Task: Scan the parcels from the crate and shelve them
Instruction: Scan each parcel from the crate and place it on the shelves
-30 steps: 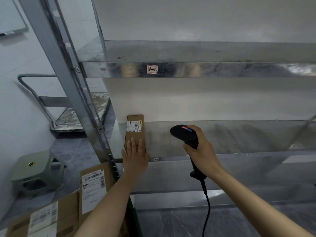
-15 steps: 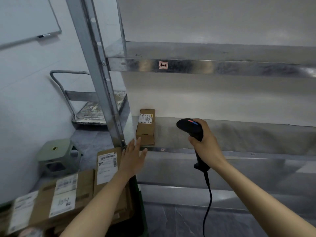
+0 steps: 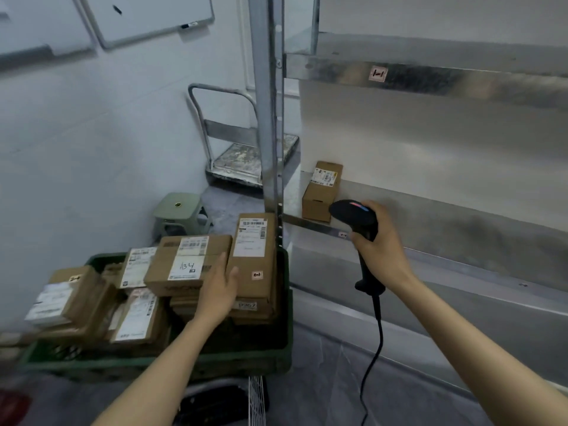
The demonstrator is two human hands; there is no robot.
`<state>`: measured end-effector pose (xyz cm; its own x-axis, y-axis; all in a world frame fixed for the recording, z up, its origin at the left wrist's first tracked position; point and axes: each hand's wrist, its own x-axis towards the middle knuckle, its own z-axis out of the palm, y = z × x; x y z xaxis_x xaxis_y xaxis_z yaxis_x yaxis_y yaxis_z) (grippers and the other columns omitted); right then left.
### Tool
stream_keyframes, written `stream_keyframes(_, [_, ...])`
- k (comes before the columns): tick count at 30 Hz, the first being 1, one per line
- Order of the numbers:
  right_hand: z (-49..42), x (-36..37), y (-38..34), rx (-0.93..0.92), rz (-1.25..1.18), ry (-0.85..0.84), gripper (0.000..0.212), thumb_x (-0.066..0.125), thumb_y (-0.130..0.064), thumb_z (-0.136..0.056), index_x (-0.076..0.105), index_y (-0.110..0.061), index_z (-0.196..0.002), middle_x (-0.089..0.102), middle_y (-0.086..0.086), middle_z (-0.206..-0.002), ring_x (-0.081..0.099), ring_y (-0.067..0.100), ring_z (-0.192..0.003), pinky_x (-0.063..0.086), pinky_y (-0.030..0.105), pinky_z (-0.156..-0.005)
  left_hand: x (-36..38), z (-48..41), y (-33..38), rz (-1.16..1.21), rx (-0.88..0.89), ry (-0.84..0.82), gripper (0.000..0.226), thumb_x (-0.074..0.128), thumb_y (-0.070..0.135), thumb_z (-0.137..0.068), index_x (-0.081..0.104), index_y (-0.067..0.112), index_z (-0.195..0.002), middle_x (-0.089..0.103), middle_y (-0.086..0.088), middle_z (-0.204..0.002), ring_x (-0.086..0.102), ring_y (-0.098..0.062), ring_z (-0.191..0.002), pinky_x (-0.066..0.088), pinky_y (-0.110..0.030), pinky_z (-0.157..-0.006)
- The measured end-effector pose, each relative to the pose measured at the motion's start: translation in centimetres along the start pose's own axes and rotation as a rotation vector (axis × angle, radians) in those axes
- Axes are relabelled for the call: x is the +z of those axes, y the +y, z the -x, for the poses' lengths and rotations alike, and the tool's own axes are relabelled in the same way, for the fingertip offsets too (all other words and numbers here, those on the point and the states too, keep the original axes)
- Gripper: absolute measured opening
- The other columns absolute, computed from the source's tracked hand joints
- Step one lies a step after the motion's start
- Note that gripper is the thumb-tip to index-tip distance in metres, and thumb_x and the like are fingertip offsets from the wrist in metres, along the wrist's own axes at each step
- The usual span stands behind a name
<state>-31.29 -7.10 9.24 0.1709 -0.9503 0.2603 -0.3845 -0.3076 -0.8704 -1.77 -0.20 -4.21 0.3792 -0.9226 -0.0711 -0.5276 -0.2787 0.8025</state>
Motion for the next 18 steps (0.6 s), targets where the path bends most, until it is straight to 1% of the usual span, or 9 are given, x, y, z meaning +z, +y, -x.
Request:
stream_keyframes(5, [0.4, 1.8, 0.5, 0.016, 0.032, -0.032, 0.052, 0.061, 0.000, -0.086, 0.045, -0.028, -0.126, 0.052, -0.028, -0.105, 0.050, -0.018, -0.095, 0.040, -0.001, -0.070, 0.7, 1.0, -1.1, 0.101, -0.094, -0.048, 0.064, 0.037, 0.051, -0.097, 0.018, 0.025, -0.153, 0.028, 0.001, -0.156, 0.024, -0.019, -0.143, 0.025, -0.045, -0.116])
stream_keyframes(8, [0.3, 2.8, 0.9, 0.030, 0.051, -0.030, 0.053, 0.061, 0.000, -0.086, 0.043, -0.028, -0.127, 0.047, -0.031, -0.105, 0.048, -0.022, -0.092, 0.039, -0.003, -0.067, 1.2, 1.0, -1.3, 0.107, -0.075, -0.042, 0.065, 0.041, 0.053, -0.095, 0.021, 0.026, -0.151, 0.026, 0.003, -0.156, 0.021, -0.017, -0.144, 0.024, -0.043, -0.116])
stream_keyframes(11, [0.4, 3.4, 1.1, 0.053, 0.068, -0.024, 0.054, 0.062, -0.002, -0.086, 0.041, -0.036, -0.123, 0.047, -0.031, -0.104, 0.049, -0.021, -0.092, 0.040, -0.002, -0.067, 1.6, 1.0, -1.4, 0.111, -0.059, -0.029, 0.062, 0.043, 0.049, -0.096, 0.023, 0.027, -0.150, 0.023, 0.000, -0.156, 0.020, -0.019, -0.144, 0.025, -0.045, -0.115])
stream_keyframes(13, [0.5, 3.9, 1.0, 0.076, 0.073, -0.018, 0.055, 0.062, -0.003, -0.087, 0.039, -0.038, -0.123, 0.049, -0.027, -0.103, 0.050, -0.018, -0.090, 0.042, 0.000, -0.066, 1.6, 1.1, -1.7, 0.105, -0.059, -0.015, 0.060, 0.044, 0.044, -0.097, 0.023, 0.026, -0.150, 0.023, -0.001, -0.155, 0.024, -0.020, -0.142, 0.027, -0.042, -0.112])
stream_keyframes(16, [0.4, 4.6, 0.9, 0.084, 0.083, -0.006, 0.055, 0.062, -0.001, -0.086, 0.042, -0.029, -0.129, 0.051, -0.017, -0.106, 0.050, -0.020, -0.089, 0.042, -0.001, -0.065, 1.7, 1.2, -2.0, 0.109, -0.065, 0.004, 0.058, 0.046, 0.039, -0.098, 0.025, 0.024, -0.149, 0.025, -0.003, -0.151, 0.029, -0.020, -0.138, 0.032, -0.037, -0.108])
stream_keyframes(18, [0.3, 5.0, 0.8, 0.086, 0.084, -0.004, 0.055, 0.062, 0.000, -0.086, 0.042, -0.025, -0.130, 0.053, -0.011, -0.108, 0.051, -0.020, -0.088, 0.042, 0.001, -0.063, 1.8, 1.2, -2.2, 0.120, -0.062, 0.005, 0.057, 0.047, 0.039, -0.097, 0.026, 0.024, -0.148, 0.024, -0.003, -0.149, 0.029, -0.020, -0.138, 0.032, -0.035, -0.107])
